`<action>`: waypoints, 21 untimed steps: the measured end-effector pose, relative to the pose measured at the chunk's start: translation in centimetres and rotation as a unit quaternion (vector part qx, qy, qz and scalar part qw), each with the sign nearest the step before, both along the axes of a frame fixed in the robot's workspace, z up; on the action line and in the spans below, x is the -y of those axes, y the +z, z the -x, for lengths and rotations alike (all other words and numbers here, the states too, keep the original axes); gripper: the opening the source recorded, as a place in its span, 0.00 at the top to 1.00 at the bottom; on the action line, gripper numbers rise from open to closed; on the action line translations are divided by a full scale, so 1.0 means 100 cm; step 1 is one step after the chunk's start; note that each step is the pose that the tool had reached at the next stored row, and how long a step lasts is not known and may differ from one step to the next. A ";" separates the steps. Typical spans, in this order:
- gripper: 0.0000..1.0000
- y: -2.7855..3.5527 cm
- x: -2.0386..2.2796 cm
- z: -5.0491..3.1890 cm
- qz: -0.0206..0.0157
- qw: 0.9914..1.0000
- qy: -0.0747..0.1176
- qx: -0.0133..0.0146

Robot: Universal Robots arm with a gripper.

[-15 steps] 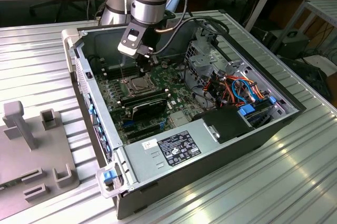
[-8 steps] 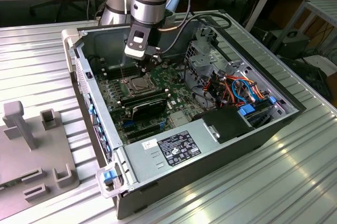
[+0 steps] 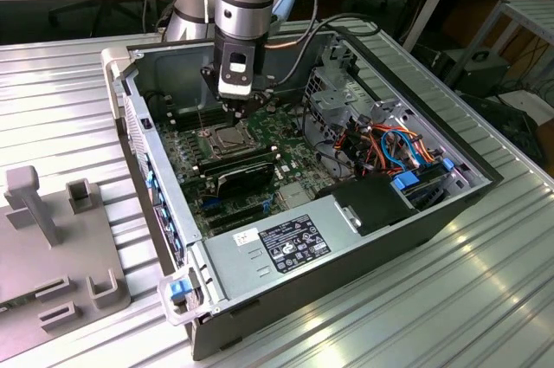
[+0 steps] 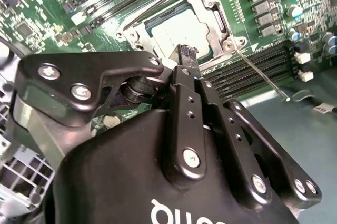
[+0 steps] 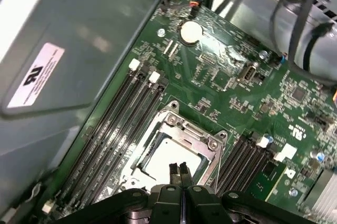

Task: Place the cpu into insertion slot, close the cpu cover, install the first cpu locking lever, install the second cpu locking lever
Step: 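Install the first cpu locking lever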

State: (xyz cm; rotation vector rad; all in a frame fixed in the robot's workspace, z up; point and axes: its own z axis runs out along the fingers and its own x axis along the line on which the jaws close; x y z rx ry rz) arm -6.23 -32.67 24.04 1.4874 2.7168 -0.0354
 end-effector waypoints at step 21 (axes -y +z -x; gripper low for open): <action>0.89 0.0002 0.0000 0.0001 0.001 0.993 0.120 0.000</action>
